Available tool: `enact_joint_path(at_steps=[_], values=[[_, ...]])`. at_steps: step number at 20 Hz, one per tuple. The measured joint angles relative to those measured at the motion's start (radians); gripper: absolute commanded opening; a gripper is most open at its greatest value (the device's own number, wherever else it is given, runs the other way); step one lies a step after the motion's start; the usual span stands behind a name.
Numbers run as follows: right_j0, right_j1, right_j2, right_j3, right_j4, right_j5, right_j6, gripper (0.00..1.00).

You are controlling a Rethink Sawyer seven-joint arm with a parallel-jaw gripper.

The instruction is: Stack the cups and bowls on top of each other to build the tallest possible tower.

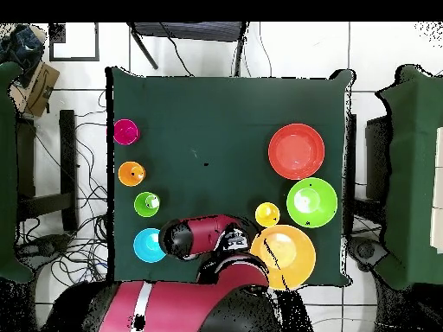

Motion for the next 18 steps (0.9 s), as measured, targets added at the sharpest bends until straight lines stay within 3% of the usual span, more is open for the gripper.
enact_joint_path(at_steps=[18], values=[[-0.010, -0.003, 0.015, -0.003, -0.037, 0.000, 0.000, 1.00]])
